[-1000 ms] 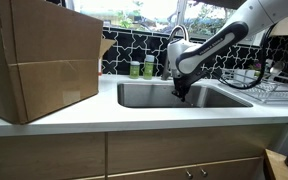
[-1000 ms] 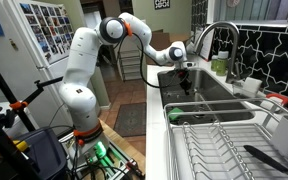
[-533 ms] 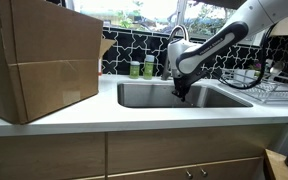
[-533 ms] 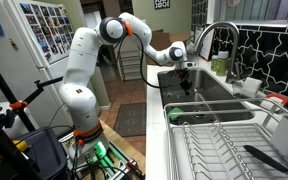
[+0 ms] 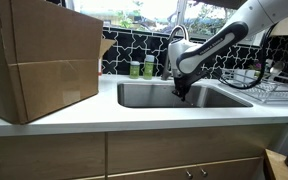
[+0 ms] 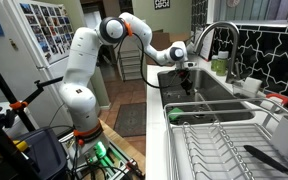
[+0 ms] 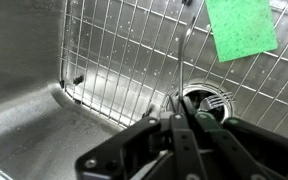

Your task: Rinse the fork under the faucet

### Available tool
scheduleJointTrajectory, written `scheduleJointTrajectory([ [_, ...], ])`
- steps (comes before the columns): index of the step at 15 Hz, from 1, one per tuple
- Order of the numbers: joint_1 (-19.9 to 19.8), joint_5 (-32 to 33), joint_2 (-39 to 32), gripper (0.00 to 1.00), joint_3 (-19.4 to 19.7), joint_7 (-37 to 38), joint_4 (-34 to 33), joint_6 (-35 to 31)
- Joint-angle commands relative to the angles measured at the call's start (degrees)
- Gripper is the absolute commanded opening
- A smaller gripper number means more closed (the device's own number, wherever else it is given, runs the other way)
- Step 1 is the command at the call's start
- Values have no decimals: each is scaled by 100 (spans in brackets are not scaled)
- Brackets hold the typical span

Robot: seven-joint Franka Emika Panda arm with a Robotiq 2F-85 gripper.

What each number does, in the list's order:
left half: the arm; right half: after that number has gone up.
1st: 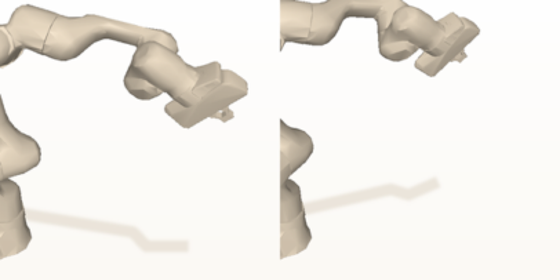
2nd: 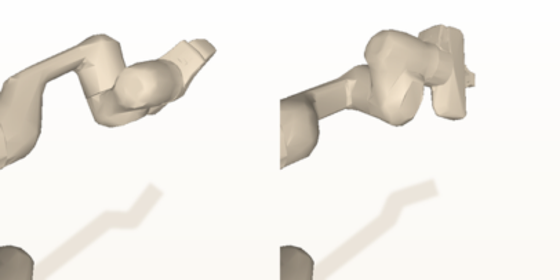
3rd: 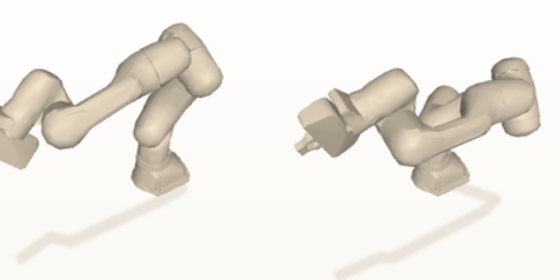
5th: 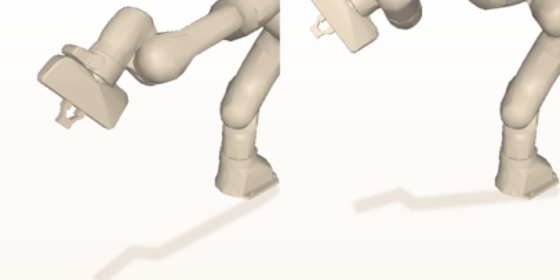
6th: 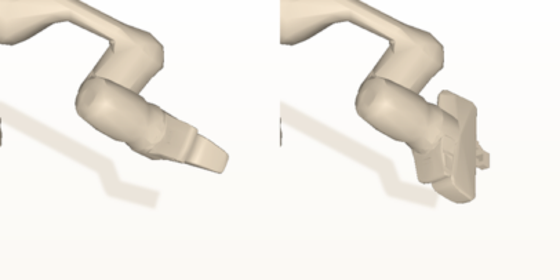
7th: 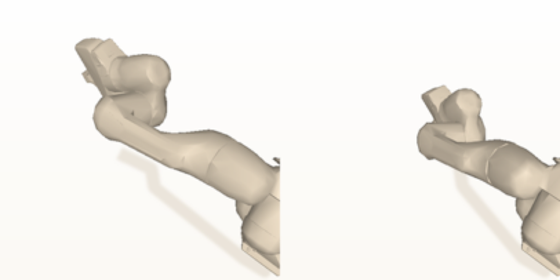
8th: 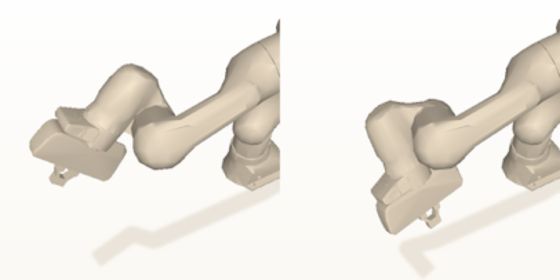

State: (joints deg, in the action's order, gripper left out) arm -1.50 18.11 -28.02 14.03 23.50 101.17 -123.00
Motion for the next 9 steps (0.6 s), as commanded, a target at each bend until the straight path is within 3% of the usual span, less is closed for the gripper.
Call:
scheduleJointTrajectory([
  [1,-111,-106,30,1,-78,-81,46,-133],
  [9,-96,-166,20,1,-135,-89,40,-184],
])
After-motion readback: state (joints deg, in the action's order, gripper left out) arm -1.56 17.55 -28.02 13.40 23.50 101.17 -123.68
